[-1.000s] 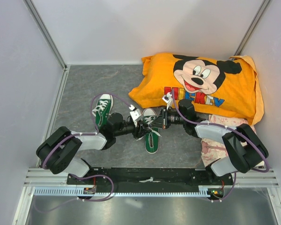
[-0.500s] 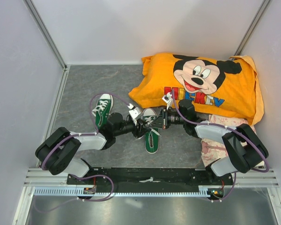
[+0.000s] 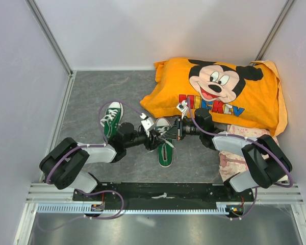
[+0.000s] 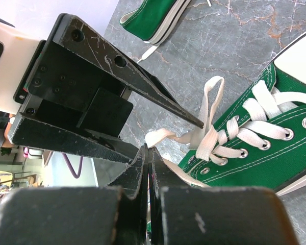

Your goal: Tie the shoes

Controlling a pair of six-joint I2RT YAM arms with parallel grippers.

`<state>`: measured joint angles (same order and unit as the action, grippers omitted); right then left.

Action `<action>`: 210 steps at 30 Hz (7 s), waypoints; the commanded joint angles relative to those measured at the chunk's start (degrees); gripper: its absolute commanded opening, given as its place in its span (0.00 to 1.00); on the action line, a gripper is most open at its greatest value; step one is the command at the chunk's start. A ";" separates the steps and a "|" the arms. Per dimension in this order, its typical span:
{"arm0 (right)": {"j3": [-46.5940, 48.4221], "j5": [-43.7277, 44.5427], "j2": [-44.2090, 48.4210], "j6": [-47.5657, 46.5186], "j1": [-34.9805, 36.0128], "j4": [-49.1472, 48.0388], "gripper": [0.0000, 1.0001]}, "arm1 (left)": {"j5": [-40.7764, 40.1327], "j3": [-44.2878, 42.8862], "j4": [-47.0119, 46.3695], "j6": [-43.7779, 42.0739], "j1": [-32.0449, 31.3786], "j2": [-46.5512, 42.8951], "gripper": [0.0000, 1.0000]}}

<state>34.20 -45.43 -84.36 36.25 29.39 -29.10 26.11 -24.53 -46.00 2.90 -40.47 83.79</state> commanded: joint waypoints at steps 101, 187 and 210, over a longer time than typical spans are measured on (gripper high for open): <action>28.12 -16.62 -9.86 -51.89 -0.12 47.91 0.00 | 15.55 -2.88 6.27 -8.87 4.61 -4.96 0.45; 34.09 -6.09 -15.57 -44.42 -1.88 49.93 0.40 | 19.69 -8.42 15.59 -13.88 7.33 -0.20 0.02; 39.81 -0.27 -19.62 -55.67 0.58 61.27 0.31 | 19.07 -9.57 16.12 -13.79 7.33 1.99 0.02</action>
<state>71.26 -46.54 -104.01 -16.01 29.76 30.33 45.17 -32.23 -28.99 -9.37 -33.45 84.88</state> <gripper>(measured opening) 0.396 0.022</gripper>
